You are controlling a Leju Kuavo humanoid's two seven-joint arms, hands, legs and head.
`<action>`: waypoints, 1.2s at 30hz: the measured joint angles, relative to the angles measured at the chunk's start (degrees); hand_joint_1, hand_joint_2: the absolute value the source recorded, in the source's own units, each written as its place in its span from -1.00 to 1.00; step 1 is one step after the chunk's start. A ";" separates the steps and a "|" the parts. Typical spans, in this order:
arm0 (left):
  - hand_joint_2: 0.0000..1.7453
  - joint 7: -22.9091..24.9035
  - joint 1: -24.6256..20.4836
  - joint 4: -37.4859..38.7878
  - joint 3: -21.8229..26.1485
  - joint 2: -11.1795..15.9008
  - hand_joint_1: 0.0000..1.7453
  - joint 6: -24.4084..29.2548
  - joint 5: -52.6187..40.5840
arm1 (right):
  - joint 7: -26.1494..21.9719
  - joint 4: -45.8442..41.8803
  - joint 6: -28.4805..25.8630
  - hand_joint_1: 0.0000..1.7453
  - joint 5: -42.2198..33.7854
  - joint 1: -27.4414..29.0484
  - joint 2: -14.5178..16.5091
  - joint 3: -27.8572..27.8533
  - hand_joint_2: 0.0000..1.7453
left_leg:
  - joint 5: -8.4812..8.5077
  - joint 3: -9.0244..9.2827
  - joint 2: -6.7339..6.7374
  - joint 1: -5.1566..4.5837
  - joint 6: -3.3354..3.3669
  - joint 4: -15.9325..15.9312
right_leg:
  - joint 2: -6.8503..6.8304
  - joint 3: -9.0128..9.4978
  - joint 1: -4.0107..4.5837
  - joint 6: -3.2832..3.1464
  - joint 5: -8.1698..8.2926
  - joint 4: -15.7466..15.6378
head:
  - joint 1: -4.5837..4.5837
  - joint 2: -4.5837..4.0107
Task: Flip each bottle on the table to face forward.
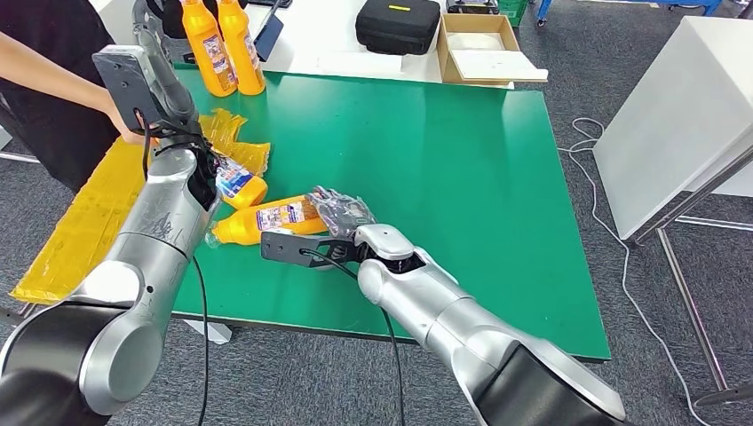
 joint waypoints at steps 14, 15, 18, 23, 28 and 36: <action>-1.00 -0.89 -1.16 0.97 -0.67 0.02 -1.00 -0.03 1.43 | 2.45 1.98 -2.04 -1.00 3.97 -2.10 -0.89 -0.75 -1.00 | 0.00 0.00 0.00 -0.01 0.00 0.00 | 0.00 0.00 0.00 0.00 0.01 0.00 | -0.01 0.00; -1.00 -0.99 -1.18 1.03 -0.67 0.02 -1.00 -0.03 1.48 | 2.41 2.05 -1.94 -1.00 4.01 -2.20 -0.91 -0.89 -1.00 | 0.00 0.00 0.00 0.00 0.00 0.00 | 0.00 0.00 0.00 0.00 0.01 0.00 | 0.00 0.00; -1.00 -1.23 -1.25 1.33 -0.67 0.14 -1.00 0.03 1.64 | 2.24 2.27 -1.68 -1.00 4.32 -2.58 -0.95 -1.22 -1.00 | 0.00 -0.01 0.01 0.00 0.00 0.00 | 0.00 0.00 0.00 0.00 0.01 0.00 | 0.00 0.00; -1.00 -1.51 -1.35 1.63 -0.66 0.63 -1.00 0.15 1.98 | 1.65 2.59 -1.15 -1.00 5.07 -3.16 -0.90 -1.63 -1.00 | 0.00 -0.01 0.01 0.01 -0.01 0.00 | 0.00 0.00 0.00 0.00 0.01 0.00 | 0.01 0.00; -1.00 -1.55 -1.37 1.76 -0.64 1.01 -1.00 0.15 2.08 | 0.76 2.69 -0.11 -1.00 6.47 -3.25 -0.72 -2.20 -1.00 | 0.00 -0.01 0.00 0.01 -0.01 0.00 | 0.00 0.00 0.00 0.00 0.00 0.01 | 0.00 0.00; -1.00 -1.56 -1.37 1.80 -0.64 1.33 -1.00 0.13 2.06 | 0.20 3.11 0.57 -1.00 8.02 -3.23 -0.67 -2.61 -1.00 | 0.00 -0.01 0.00 0.00 -0.01 0.00 | 0.00 0.00 0.00 0.00 0.01 0.00 | 0.01 0.00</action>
